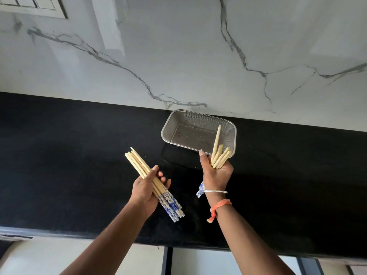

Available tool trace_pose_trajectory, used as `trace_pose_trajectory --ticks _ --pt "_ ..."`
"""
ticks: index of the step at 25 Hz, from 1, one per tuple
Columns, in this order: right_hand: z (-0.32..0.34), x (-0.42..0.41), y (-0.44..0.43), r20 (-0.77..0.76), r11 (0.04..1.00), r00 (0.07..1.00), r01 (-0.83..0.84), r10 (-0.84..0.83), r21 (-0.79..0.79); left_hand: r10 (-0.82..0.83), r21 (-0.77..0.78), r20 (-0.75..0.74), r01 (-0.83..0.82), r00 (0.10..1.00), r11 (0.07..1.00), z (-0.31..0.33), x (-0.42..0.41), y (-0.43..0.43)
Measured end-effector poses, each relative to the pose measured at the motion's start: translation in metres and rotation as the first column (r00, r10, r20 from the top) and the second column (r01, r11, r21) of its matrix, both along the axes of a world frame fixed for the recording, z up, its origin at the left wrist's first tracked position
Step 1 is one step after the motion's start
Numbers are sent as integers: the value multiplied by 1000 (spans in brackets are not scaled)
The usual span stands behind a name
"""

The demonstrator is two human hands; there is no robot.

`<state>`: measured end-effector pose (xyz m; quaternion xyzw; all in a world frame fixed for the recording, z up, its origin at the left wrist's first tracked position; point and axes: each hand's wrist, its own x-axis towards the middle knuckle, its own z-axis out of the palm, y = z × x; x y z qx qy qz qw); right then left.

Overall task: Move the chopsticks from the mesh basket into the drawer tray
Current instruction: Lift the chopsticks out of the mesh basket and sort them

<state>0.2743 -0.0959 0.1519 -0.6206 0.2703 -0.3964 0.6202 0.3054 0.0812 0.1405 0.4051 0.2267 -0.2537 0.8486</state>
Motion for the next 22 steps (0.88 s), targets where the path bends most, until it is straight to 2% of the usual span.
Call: trace_pose_trajectory --ticks 10,15,18,22 --pt "7 -4 6 64 998 996 -60 60 9 -2 22 -15 3 1000 1000 -3 0 -8" --pt "12 3 3 61 999 998 26 -29 42 -22 22 -13 22 1000 1000 -5 -2 -13" --pt "17 9 -6 94 997 995 9 -16 73 -26 18 -8 26 1000 1000 -8 -2 -15" --pt "10 6 -7 -20 996 999 -38 40 85 -29 27 -20 30 999 999 -8 -4 -17"
